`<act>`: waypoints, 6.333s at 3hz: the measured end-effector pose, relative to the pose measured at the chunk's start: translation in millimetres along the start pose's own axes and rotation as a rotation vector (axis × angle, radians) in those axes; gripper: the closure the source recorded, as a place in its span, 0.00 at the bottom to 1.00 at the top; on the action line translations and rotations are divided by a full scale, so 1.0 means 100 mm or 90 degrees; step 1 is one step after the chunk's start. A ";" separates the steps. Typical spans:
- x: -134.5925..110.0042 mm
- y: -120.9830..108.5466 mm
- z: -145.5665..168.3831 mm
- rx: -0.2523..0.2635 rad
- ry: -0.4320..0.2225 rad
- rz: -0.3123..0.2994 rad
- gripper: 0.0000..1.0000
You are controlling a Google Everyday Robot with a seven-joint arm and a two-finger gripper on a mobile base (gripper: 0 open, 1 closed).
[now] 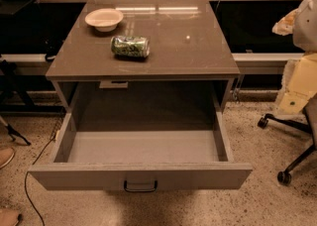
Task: Place green can into top drawer
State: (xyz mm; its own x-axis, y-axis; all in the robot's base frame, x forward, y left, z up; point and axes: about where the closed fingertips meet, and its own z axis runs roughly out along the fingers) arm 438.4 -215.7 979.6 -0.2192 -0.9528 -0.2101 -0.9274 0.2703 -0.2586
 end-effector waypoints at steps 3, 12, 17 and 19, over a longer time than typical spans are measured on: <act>-0.53 -0.80 0.31 0.028 -0.167 0.035 0.00; -2.66 -1.89 2.49 -0.046 -0.324 0.095 0.00; -3.01 -1.73 2.45 -0.119 -0.401 0.070 0.85; -2.48 -1.52 2.07 -0.146 -0.385 0.064 1.00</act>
Offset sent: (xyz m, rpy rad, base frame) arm 0.0794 0.0182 -0.0058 0.2719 -0.0955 0.0139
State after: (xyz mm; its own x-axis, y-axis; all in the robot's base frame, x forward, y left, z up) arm 696.4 8.3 875.5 -0.1614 -0.6609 -0.7329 -0.9671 0.2540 -0.0161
